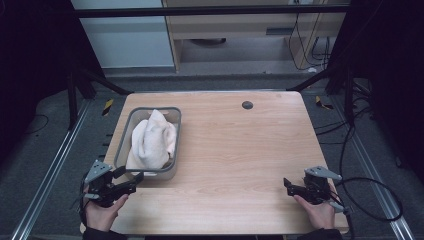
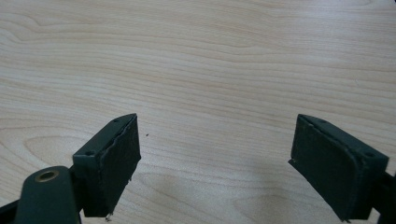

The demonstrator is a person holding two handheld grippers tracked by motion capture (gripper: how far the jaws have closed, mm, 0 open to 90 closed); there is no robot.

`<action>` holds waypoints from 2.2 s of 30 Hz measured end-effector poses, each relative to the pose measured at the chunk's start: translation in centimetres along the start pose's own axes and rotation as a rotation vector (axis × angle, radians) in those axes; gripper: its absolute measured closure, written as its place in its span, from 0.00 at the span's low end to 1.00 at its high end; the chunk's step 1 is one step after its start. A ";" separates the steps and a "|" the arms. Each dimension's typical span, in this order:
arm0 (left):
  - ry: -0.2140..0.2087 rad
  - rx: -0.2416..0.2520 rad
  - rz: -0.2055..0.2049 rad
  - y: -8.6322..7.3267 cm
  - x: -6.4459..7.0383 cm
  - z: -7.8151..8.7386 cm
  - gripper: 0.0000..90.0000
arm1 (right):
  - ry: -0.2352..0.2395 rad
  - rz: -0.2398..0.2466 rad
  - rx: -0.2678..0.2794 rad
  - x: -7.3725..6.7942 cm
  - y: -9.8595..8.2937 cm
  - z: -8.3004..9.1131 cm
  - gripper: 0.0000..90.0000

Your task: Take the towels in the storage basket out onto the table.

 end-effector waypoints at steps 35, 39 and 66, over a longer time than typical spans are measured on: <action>-0.003 -0.036 -0.045 7.5 0.1 -2.9 0.24 | 0.006 0.002 -0.004 0.0 -0.1 -0.1 0.16; 0.013 -0.059 -0.054 8.0 -0.1 -3.4 0.23 | 0.007 0.006 -0.013 -0.1 -0.1 -0.2 0.16; 0.054 -0.214 -0.051 8.5 -0.6 -8.9 0.14 | 0.024 0.018 -0.048 0.0 -0.3 -0.6 0.15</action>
Point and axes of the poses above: each handheld gripper's, and its own axes: z roughly backward along the jaws, y roughly out of its top, x roughly to its right, the point moved 2 cm from there along -z, roughly forward along the jaws
